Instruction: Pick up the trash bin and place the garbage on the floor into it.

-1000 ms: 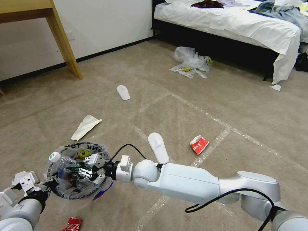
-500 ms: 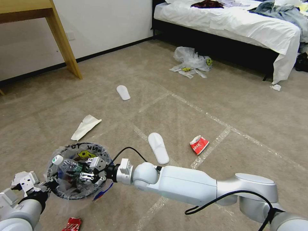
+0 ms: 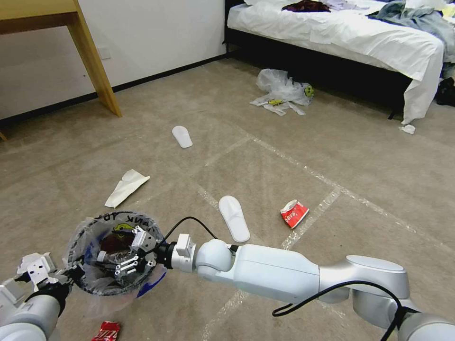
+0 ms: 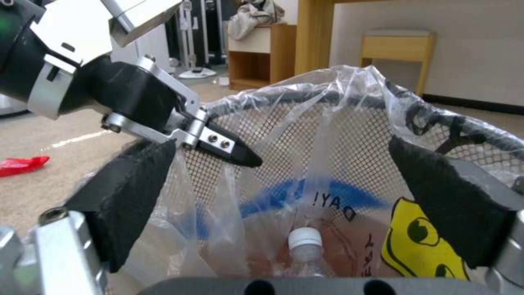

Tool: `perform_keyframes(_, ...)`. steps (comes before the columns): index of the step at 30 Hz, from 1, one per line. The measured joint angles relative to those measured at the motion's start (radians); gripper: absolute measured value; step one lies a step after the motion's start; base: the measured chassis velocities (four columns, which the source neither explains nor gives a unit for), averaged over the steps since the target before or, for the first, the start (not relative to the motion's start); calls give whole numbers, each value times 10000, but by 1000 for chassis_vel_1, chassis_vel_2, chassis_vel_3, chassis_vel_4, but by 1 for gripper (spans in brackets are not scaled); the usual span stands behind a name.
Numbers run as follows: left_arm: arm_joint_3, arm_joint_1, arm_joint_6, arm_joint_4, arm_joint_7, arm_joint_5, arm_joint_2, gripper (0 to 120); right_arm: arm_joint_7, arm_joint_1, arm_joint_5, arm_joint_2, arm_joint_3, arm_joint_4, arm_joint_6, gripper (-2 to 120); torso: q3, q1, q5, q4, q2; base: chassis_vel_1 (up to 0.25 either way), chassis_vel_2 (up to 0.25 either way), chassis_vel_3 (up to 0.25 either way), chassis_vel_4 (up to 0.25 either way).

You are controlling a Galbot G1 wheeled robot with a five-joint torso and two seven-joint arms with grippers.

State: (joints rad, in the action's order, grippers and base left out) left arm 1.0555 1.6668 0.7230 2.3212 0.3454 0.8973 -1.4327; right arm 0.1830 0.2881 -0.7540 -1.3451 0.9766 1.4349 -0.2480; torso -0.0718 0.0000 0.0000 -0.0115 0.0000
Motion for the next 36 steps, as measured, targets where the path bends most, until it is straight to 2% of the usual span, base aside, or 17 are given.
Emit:
perform_keyframes(9,-36,-14,-3,-57,-4,-38,-17,1,-38,-2,-32,82,-427,366,-13,100,0,0,0,0,0,0,0,0,0)
perform_keyframes(21,46,-16,-12,-87,-8,-44,-9,1,-129,-843,-827,-53,-3070,1511,53,100,-1,0,0,1,0,0,0,0,0)
perform_keyframes(26,133,-18,-13,-62,-12,-22,29,1,-96,-972,-1037,211,-3969,1810,54,100,0,0,1,1,0,0,0,0,0)
perform_keyframes(32,162,-74,-13,-92,-12,-12,60,1,-32,-708,-1417,936,-5488,2200,144,100,-1,0,3,-5,0,0,0,0,0)
perform_keyframes(36,182,-52,-13,-108,-12,-14,75,1,-39,-402,-1532,1030,-5954,2394,203,100,0,0,3,-1,0,0,0,0,0)
